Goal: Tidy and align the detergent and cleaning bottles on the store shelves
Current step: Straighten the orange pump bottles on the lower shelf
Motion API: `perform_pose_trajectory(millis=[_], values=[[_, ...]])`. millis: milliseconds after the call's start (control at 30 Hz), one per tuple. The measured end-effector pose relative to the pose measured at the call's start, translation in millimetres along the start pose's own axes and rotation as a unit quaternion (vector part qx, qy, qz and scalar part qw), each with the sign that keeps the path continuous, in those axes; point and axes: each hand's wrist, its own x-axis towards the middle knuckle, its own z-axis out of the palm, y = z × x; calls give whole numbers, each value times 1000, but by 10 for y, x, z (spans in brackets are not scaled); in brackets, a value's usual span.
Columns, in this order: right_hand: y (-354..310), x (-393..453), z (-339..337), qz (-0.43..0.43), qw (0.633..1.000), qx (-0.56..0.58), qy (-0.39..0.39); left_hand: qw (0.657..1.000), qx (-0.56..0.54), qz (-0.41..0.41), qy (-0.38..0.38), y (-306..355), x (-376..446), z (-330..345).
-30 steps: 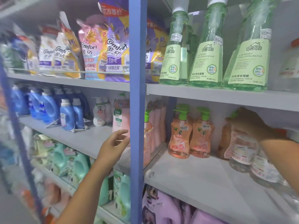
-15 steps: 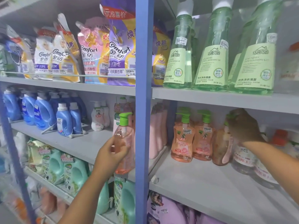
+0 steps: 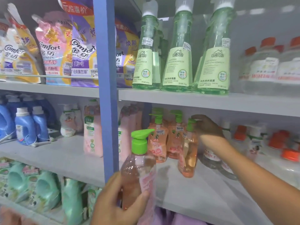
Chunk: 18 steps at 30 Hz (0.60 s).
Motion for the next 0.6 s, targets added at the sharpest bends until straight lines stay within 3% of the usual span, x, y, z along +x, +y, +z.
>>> perform_pose_trajectory(millis=[67,200,300,400,533,600], values=[[58,-173,33,37,998,42,-14,1000,-26,-13,-8,17,5,315],[268,-548,168,81,990,-112,-22,997,47,-55,6,-166,209,837],[376,-607,191,22,998,-60,4,990,106,-92,22,-316,349,1048],[536,-637,219,23,1000,-10,-19,985,132,-99,42,-420,506,1197],[749,-687,275,54,995,-71,-48,985,-54,-148,-69,-622,567,1236],[807,-674,315,45,995,-66,-52,979,-71,-147,-120,-701,593,1207]])
